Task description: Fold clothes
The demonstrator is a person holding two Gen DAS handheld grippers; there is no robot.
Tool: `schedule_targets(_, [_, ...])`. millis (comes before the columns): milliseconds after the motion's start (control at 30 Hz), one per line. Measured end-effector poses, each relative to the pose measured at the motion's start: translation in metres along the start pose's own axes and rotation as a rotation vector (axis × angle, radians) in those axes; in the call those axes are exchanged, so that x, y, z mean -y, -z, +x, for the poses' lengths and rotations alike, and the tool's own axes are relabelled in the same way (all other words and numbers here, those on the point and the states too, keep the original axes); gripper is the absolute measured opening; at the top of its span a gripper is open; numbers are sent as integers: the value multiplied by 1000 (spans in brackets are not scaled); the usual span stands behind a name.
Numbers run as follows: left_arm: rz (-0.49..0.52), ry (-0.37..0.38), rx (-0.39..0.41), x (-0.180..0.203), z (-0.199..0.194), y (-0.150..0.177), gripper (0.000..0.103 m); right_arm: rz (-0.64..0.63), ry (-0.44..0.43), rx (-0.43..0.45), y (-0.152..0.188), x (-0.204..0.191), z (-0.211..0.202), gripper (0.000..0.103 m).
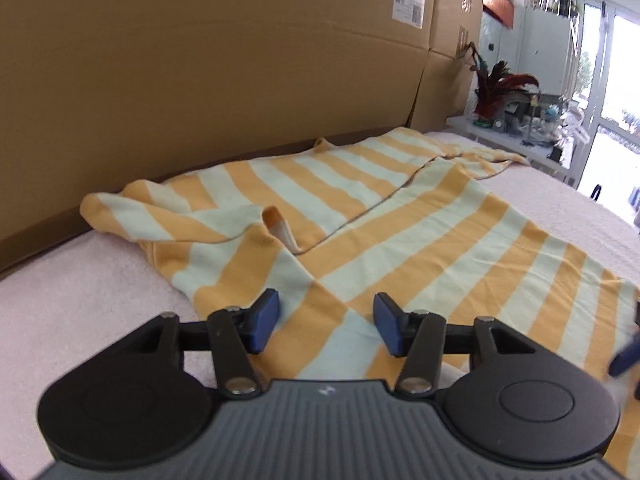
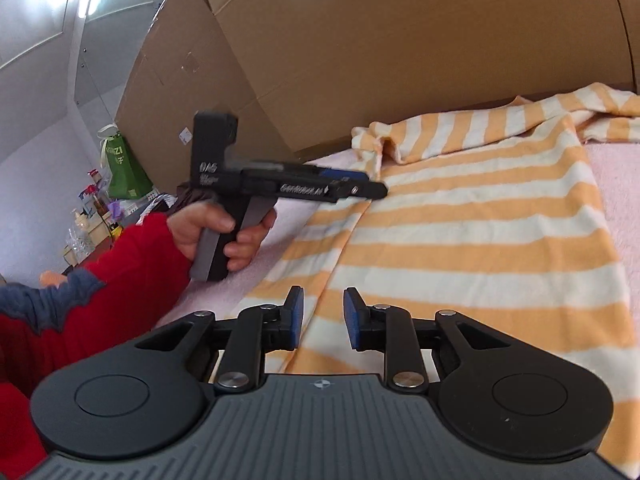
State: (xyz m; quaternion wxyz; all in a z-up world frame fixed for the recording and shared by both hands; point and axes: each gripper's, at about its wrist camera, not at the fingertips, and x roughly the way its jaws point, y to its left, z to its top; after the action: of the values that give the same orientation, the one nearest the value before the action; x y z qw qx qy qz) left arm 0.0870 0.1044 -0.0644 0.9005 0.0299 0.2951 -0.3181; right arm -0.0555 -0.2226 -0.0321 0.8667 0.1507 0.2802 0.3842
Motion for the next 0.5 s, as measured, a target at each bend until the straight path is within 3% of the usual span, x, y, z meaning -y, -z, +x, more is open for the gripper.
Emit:
schedule_targets(100, [-65, 55, 17, -10, -3, 1, 69, 118, -6, 40, -37, 19, 14, 28])
schedule_targets(200, [-100, 86, 26, -14, -5, 2, 71, 272, 50, 65, -74, 42, 48, 29])
schedule_targets(233, [-101, 94, 26, -14, -5, 2, 73, 317, 105, 66, -86, 49, 62, 29])
schedule_targets(333, [-106, 116, 27, -15, -5, 2, 76, 450, 374, 137, -109, 73, 90, 30])
schedule_targets(400, [-113, 128, 28, -16, -5, 2, 76, 516, 465, 181, -116, 89, 101, 30])
schedule_targets(500, [-110, 127, 26, -15, -4, 2, 76, 662, 521, 180, -114, 107, 108, 26])
